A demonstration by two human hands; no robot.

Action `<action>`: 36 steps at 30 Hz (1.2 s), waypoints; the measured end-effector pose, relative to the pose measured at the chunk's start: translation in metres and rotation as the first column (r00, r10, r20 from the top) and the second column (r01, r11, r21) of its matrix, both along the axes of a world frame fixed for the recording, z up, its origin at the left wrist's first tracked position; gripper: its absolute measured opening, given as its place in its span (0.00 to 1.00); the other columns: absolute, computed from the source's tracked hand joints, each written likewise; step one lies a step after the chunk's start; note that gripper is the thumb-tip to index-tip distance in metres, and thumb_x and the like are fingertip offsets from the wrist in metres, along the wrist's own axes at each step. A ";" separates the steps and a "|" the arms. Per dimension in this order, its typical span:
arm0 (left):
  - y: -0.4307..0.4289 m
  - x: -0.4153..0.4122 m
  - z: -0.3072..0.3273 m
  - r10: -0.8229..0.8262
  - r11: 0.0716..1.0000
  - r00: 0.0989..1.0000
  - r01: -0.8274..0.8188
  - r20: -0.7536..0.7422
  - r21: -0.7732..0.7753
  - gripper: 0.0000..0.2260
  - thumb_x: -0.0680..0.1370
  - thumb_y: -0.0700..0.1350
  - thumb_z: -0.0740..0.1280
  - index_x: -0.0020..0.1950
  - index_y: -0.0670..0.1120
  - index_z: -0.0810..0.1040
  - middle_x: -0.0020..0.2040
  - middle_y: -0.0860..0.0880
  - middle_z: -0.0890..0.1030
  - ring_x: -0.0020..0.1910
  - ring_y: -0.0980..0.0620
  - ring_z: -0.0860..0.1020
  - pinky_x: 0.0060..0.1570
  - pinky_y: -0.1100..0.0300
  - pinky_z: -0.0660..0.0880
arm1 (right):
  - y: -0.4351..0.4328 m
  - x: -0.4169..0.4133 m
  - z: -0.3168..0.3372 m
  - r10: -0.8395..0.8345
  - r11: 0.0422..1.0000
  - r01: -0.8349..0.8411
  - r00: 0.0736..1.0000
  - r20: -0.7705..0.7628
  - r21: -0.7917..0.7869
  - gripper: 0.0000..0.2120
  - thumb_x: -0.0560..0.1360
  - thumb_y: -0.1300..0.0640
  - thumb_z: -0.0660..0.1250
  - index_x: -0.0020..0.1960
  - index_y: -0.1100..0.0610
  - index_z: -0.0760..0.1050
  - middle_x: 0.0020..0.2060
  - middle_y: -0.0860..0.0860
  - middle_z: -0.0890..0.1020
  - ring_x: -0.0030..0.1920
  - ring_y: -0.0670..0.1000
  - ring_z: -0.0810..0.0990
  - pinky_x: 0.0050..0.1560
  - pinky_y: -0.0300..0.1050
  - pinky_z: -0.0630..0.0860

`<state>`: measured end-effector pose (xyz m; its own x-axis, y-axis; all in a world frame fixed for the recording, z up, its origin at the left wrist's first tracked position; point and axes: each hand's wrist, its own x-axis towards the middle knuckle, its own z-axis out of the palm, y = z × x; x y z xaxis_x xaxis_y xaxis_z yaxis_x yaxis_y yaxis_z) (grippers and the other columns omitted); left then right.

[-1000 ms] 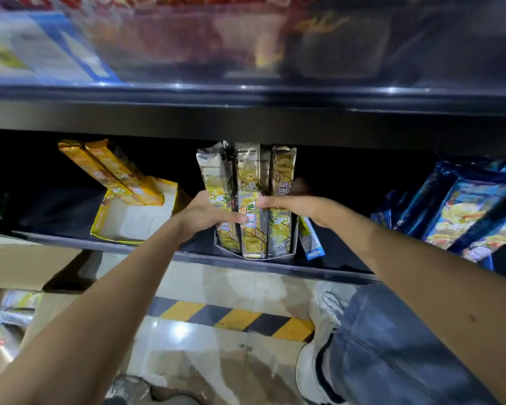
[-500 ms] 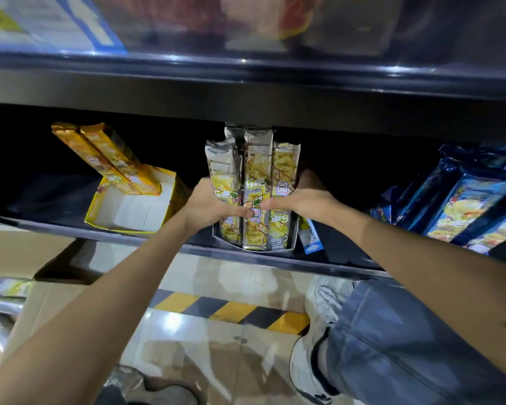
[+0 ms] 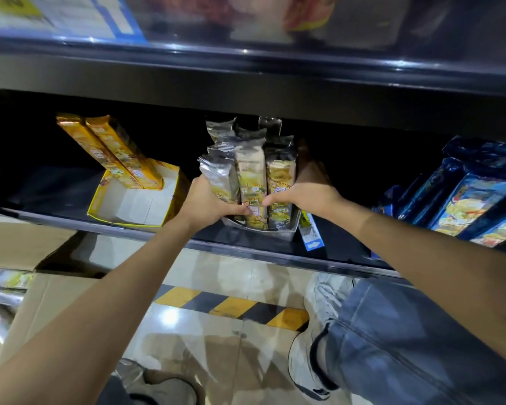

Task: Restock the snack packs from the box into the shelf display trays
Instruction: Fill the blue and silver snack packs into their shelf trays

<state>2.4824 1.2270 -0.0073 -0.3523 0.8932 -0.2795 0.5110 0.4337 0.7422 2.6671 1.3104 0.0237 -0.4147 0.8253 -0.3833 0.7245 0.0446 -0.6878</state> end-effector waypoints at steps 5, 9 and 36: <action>0.009 0.005 -0.002 -0.003 0.992 0.990 -0.014 -0.142 -0.125 0.33 0.53 0.62 0.79 0.32 0.45 0.58 0.31 0.49 0.65 0.29 0.53 0.64 0.27 0.57 0.60 | 0.005 0.000 -0.007 -0.013 0.993 0.006 0.998 -0.060 -0.116 0.62 0.58 0.46 0.81 0.77 0.54 0.43 0.75 0.51 0.59 0.74 0.51 0.60 0.69 0.41 0.62; 0.024 0.001 0.005 -0.104 0.966 0.994 0.095 -0.027 -0.240 0.31 0.50 0.62 0.81 0.31 0.45 0.65 0.31 0.50 0.69 0.31 0.53 0.68 0.31 0.61 0.66 | 0.009 0.002 -0.007 0.039 0.979 -0.026 0.997 0.062 -0.204 0.55 0.64 0.48 0.77 0.77 0.60 0.45 0.75 0.54 0.57 0.74 0.53 0.60 0.65 0.41 0.63; 0.005 0.014 -0.015 -0.083 0.984 0.969 0.043 -0.231 -0.173 0.33 0.58 0.58 0.79 0.31 0.47 0.54 0.22 0.50 0.61 0.23 0.54 0.59 0.18 0.61 0.58 | -0.011 0.001 -0.033 -0.013 1.000 0.016 0.985 0.170 -0.015 0.62 0.61 0.40 0.77 0.77 0.55 0.37 0.70 0.57 0.69 0.66 0.59 0.72 0.59 0.47 0.72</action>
<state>2.4965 1.2316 -0.0226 -0.3703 0.8641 -0.3409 0.6934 0.5013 0.5176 2.6679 1.2997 -0.0094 -0.3309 0.8235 -0.4608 0.8312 0.0231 -0.5555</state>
